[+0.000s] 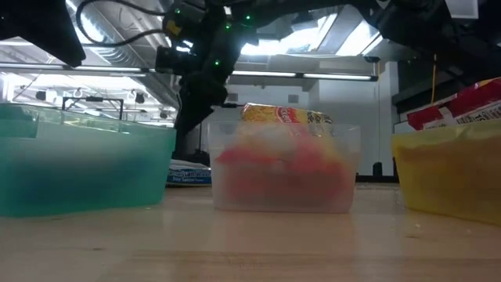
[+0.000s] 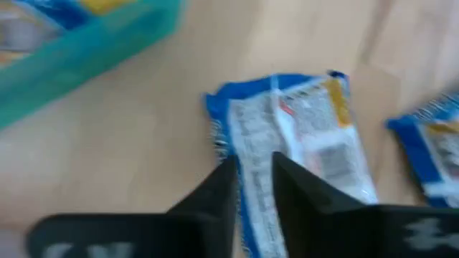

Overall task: Sort Maruchan noodles
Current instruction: Put the right blue noodle pack into the green bin

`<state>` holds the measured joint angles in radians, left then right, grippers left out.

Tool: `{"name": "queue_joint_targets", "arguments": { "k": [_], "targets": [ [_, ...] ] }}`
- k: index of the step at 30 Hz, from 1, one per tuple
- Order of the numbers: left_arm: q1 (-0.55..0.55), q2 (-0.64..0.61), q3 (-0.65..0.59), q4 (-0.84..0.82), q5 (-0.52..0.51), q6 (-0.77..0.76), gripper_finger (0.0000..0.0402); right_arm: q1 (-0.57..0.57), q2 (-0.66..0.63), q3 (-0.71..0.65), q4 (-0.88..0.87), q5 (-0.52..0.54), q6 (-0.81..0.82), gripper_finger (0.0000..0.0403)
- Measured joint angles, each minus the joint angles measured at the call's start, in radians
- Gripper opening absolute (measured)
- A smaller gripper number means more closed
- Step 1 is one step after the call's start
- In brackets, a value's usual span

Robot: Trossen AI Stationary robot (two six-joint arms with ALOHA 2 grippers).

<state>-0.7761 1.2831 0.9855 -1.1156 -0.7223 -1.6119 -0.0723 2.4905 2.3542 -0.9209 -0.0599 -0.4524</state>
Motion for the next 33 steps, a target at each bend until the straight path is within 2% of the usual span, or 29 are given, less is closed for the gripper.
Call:
{"name": "queue_joint_targets", "arguments": {
  "k": [3,9,12,15,20,26,30,33],
  "targets": [
    [0.000,0.000,0.000,-0.003,-0.002,0.000,0.0071,0.010,-0.002,-0.032,0.015,-0.038,-0.038,0.0126],
    [0.000,0.000,-0.015,-0.003,-0.024,0.000,0.0071,0.056,0.000,-0.114,0.159,0.054,-0.130,0.0272],
    [0.000,0.000,-0.021,-0.003,-0.015,-0.002,0.0071,0.080,0.000,-0.154,0.231,0.142,-0.183,0.0319],
    [0.001,0.000,-0.021,-0.001,-0.016,-0.007,0.0071,0.096,-0.001,-0.196,0.293,0.192,-0.245,0.0345],
    [0.001,0.000,-0.021,0.003,-0.016,-0.009,0.0071,0.098,-0.001,-0.259,0.394,0.206,-0.253,0.0352],
    [0.001,0.000,-0.021,0.002,-0.021,-0.009,0.0071,0.076,-0.005,-0.342,0.496,0.235,-0.204,0.0333],
    [0.002,0.000,-0.021,0.001,-0.023,-0.008,0.0071,0.060,-0.010,-0.390,0.550,0.251,-0.149,0.0299],
    [0.002,0.000,-0.021,-0.003,-0.023,-0.008,0.0071,0.060,-0.010,-0.402,0.557,0.265,-0.117,0.0254]
  ]
}}
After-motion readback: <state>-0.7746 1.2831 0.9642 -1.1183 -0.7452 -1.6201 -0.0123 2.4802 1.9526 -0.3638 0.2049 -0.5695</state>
